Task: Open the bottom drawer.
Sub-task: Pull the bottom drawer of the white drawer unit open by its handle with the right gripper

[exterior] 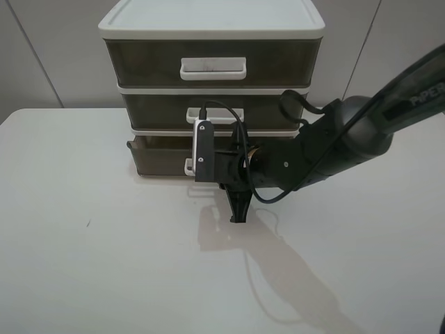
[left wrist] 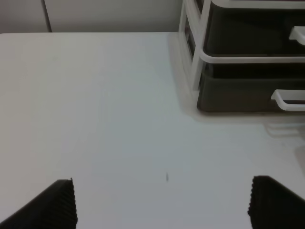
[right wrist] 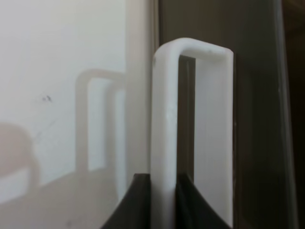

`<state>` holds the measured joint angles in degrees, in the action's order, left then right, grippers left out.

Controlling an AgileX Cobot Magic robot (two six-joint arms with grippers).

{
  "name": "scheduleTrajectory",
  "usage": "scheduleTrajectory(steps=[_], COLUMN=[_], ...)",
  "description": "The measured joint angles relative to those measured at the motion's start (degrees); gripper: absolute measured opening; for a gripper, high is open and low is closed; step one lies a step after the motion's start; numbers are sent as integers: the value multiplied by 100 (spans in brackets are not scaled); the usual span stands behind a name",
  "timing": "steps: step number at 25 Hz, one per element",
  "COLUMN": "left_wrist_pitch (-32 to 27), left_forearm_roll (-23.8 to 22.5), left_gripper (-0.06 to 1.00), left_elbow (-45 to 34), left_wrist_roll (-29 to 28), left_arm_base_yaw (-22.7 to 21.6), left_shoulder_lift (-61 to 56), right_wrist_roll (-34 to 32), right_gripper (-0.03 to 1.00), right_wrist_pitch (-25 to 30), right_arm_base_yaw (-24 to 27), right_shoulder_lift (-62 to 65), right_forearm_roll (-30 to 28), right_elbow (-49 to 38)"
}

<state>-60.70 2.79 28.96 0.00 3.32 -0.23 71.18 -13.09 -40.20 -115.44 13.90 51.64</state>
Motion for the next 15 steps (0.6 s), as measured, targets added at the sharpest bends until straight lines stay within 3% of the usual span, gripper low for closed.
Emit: scheduleTrajectory(steps=[4, 15], left_wrist_pitch=[0, 0], left_forearm_roll=[0, 0], left_gripper=[74, 74], left_elbow=[0, 0], left_wrist_roll=[0, 0], left_arm_base_yaw=[0, 0], left_shoulder_lift=[0, 0], right_wrist_roll=[-61, -23], right_gripper=[10, 10], right_wrist_pitch=[369, 381], right_arm_base_yaw=[-135, -462], right_shoulder_lift=[155, 631], right_forearm_roll=[86, 526], right_elbow=[-13, -703])
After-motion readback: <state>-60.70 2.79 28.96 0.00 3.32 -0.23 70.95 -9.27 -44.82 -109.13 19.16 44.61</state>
